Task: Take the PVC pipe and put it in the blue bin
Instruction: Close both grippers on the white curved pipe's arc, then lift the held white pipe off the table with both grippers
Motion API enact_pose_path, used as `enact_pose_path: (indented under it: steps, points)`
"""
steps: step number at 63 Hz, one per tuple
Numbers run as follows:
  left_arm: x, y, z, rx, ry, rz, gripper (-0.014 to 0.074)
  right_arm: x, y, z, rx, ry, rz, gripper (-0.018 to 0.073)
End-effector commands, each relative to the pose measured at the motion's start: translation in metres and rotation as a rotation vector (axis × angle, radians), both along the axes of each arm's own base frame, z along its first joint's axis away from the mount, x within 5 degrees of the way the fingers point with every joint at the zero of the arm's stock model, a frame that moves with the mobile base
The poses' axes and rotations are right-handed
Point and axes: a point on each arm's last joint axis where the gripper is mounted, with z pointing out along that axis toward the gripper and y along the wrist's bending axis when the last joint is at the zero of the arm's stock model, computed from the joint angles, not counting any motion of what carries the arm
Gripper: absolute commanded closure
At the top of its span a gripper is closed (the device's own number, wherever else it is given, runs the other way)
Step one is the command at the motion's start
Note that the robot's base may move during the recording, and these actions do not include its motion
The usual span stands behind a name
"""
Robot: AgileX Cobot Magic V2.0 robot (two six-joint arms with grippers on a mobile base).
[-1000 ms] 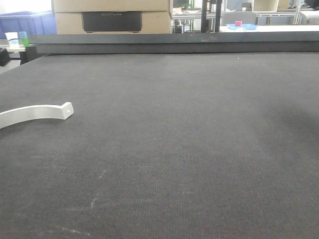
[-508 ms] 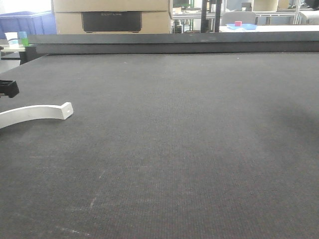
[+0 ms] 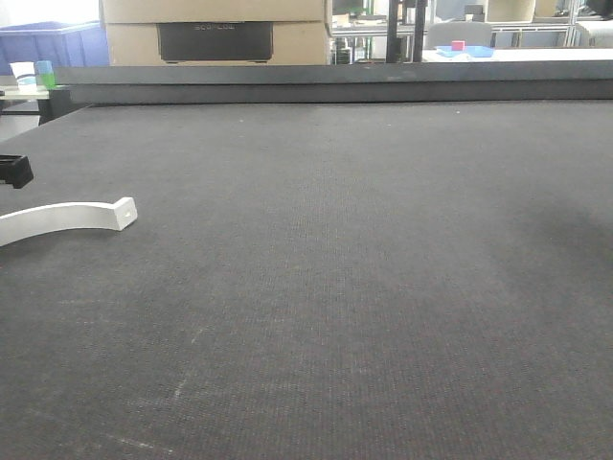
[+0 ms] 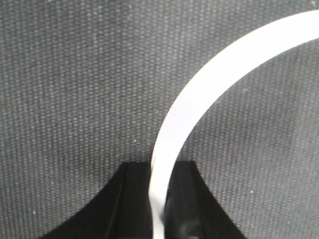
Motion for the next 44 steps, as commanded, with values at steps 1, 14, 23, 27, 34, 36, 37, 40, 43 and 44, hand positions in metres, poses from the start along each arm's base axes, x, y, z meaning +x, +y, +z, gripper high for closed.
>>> enact_pose_path:
  steps: [1, 14, 23, 27, 34, 36, 37, 40, 43, 44]
  points:
    - [-0.002, -0.004, -0.003, -0.028, 0.033, 0.015, 0.0707, 0.0, -0.001, 0.004, -0.005, -0.024, 0.005, 0.0727]
    - [-0.012, -0.004, 0.028, -0.033, -0.014, 0.015, 0.0707, -0.007, -0.001, 0.013, -0.001, -0.06, 0.005, 0.0727]
    - [-0.028, -0.008, 0.068, -0.082, -0.129, 0.03, 0.0707, -0.019, -0.002, 0.034, -0.003, -0.188, 0.032, 0.0727]
    - [-0.038, -0.009, 0.091, -0.105, -0.217, 0.034, 0.0707, -0.025, -0.003, 0.046, -0.003, -0.274, 0.036, 0.0727]
    - [-0.054, -0.009, 0.127, -0.127, -0.395, 0.036, 0.0707, -0.036, -0.006, 0.066, -0.014, -0.417, 0.036, 0.0727]
    - [-0.056, -0.009, 0.135, -0.131, -0.452, 0.037, 0.0707, -0.039, -0.007, 0.071, -0.021, -0.45, 0.037, 0.0727]
    - [-0.06, -0.009, 0.142, -0.135, -0.501, 0.038, 0.0707, -0.042, -0.007, 0.074, -0.022, -0.475, 0.036, 0.0727]
    - [-0.067, -0.009, 0.155, -0.143, -0.602, 0.041, 0.0707, -0.047, -0.008, 0.081, -0.027, -0.519, 0.036, 0.0727]
    - [-0.076, -0.009, 0.167, -0.152, -0.701, 0.046, 0.0707, -0.052, -0.01, 0.087, -0.038, -0.557, 0.038, 0.0727]
    - [-0.079, -0.009, 0.168, -0.154, -0.728, 0.048, 0.0707, -0.054, -0.01, 0.088, -0.041, -0.566, 0.038, 0.0727]
